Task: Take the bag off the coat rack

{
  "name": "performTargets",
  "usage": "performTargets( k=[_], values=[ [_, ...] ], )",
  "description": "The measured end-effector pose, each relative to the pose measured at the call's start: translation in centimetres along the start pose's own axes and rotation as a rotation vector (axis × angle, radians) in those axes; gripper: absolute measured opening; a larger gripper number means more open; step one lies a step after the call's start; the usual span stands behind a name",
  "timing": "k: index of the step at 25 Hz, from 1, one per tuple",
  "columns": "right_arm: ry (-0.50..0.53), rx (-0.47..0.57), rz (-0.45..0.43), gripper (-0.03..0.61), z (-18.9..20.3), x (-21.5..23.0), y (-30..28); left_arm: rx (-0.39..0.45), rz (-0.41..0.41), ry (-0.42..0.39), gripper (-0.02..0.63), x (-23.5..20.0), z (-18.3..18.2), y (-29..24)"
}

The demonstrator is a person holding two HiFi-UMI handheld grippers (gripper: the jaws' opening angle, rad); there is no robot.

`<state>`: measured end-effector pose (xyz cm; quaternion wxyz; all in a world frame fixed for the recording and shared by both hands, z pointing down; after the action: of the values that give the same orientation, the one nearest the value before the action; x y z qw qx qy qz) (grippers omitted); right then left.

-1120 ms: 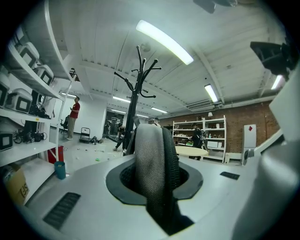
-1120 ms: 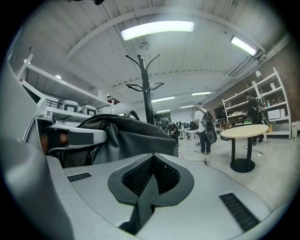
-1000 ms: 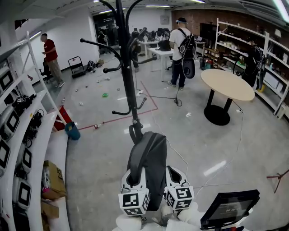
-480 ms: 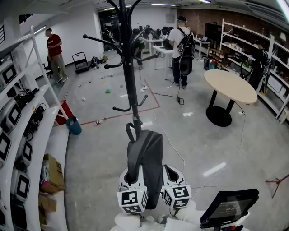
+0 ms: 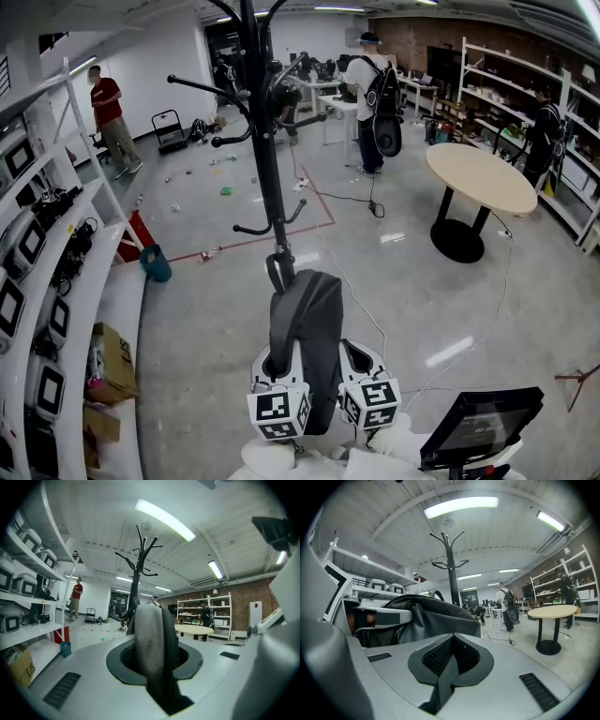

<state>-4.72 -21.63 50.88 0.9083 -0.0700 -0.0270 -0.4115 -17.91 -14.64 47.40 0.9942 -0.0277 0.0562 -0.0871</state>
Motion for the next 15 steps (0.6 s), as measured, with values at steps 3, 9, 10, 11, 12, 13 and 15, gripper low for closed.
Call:
performTargets(
  k=[3,9,10,11,12,13,15],
  values=[
    [0.018,0.001,-0.014,0.011,-0.1,-0.4,-0.24,0.005,0.007,-0.009,0.083,-0.09,-0.28,-0.22],
    [0.038,0.013,-0.021,0.011,-0.63,-0.96,-0.37,0.004,0.014,-0.022,0.083,-0.29,-0.71,-0.44],
    [0.039,0.014,-0.019,0.011,-0.68,-0.9,-0.37,0.002,0.014,-0.023,0.083,-0.27,-0.71,-0.49],
    [0.04,0.014,-0.017,0.011,-0.69,-0.86,-0.4,0.0,0.013,-0.024,0.083,-0.3,-0.69,-0.52],
    [0.04,0.015,-0.015,0.009,-0.69,-0.83,-0.44,-0.003,0.013,-0.025,0.083,-0.34,-0.64,-0.53],
    [0.041,0.015,-0.014,0.009,-0.69,-0.82,-0.45,-0.005,0.012,-0.024,0.083,-0.37,-0.57,-0.52],
    [0.043,0.014,-0.012,0.009,-0.63,-0.85,-0.35,-0.01,0.013,-0.023,0.083,-0.38,-0.44,-0.45]
  ],
)
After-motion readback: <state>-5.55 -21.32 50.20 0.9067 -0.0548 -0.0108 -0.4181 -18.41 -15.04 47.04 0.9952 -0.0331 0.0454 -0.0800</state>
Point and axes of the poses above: the fingertips, and each gripper's own axes: y backward along the fingers, x to its right, z out of its underside, the point moved 5 cm from there along y, backward along the fingers, and after that the axes turned 2 degrees about x, right-handed, at the moved point
